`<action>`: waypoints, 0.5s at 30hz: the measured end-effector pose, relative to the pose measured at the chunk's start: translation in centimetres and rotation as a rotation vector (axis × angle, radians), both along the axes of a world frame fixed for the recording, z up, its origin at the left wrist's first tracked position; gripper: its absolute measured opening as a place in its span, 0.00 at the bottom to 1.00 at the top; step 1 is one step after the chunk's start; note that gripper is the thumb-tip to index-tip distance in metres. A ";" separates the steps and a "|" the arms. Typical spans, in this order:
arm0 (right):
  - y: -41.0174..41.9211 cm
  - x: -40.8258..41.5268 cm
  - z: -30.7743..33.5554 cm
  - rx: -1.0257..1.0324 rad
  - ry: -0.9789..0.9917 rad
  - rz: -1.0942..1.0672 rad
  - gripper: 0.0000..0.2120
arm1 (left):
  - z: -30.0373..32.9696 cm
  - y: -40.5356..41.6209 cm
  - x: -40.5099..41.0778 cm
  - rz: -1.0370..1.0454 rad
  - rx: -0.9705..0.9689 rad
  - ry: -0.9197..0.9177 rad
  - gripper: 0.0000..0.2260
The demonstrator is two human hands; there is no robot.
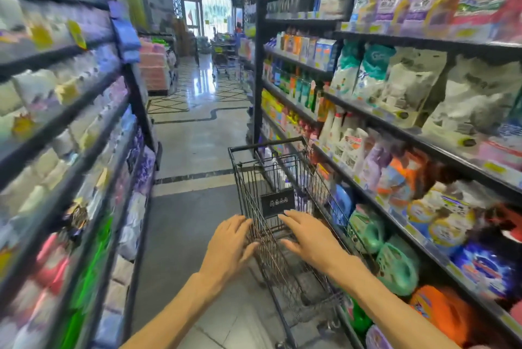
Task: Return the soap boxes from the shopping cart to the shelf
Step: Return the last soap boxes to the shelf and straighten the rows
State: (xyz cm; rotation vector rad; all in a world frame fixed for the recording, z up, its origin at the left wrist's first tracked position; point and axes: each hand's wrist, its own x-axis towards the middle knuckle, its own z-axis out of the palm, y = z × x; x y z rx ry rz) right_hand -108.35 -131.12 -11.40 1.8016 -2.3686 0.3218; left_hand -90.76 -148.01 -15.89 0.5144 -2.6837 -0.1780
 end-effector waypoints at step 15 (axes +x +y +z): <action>-19.6 -21.9 -3.2 0.053 -0.080 -0.091 0.30 | -0.2 -19.2 -22.1 -0.069 -0.002 -0.076 0.26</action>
